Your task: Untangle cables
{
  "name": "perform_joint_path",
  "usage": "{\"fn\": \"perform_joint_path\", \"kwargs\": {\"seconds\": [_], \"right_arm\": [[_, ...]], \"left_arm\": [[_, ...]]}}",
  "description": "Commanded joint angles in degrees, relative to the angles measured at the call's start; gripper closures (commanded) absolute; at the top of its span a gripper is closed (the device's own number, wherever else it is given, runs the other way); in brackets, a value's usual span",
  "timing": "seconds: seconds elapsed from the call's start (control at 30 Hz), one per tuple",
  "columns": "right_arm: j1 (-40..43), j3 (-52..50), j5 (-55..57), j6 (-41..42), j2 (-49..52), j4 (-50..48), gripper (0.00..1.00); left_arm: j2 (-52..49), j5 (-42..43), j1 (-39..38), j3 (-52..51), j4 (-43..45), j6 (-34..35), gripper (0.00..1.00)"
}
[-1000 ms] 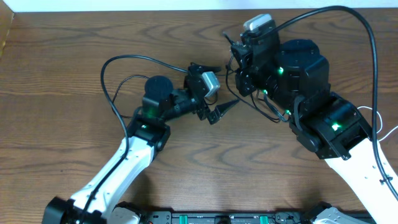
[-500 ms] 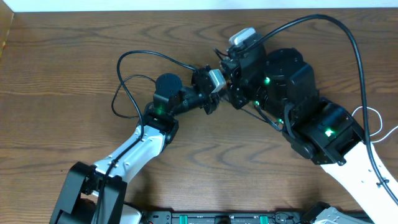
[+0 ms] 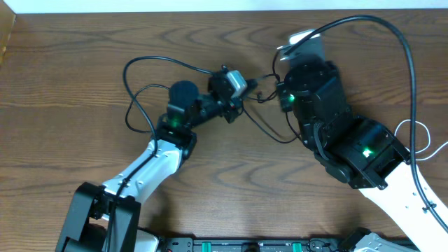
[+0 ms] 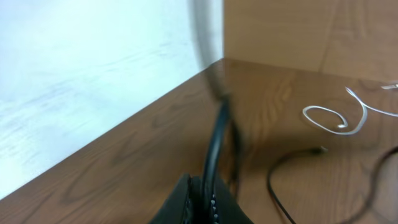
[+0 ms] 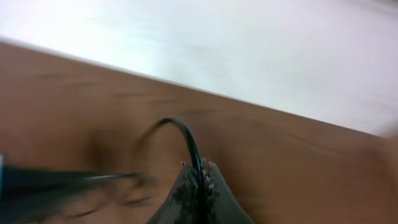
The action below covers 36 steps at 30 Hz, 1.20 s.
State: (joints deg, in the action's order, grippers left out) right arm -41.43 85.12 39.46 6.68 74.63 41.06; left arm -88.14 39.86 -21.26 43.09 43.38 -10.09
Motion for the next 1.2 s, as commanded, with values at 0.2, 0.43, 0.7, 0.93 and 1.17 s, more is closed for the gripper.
{"fn": "perform_joint_path", "kwargs": {"seconds": [0.2,0.43,0.7,0.93,1.17], "right_arm": [[6.25,0.33,41.83,2.05,-0.26,0.28,0.99],[16.02,0.33,45.33,2.08,-0.28,0.17,0.99],[27.02,0.33,46.12,2.10,-0.28,-0.59,0.99],[32.33,0.33,45.90,2.51,-0.28,-0.48,0.99],[32.46,0.33,45.90,2.51,-0.28,-0.44,0.99]], "left_arm": [[6.58,-0.90,10.73,0.33,-3.26,3.56,0.93],[13.99,-0.90,24.26,0.33,-11.85,3.56,0.93],[20.04,-0.85,38.29,0.33,-16.35,5.20,0.93],[20.85,-0.85,41.59,0.33,-16.37,6.38,0.93],[20.85,-0.48,41.59,0.33,-16.35,6.73,0.93]]}}
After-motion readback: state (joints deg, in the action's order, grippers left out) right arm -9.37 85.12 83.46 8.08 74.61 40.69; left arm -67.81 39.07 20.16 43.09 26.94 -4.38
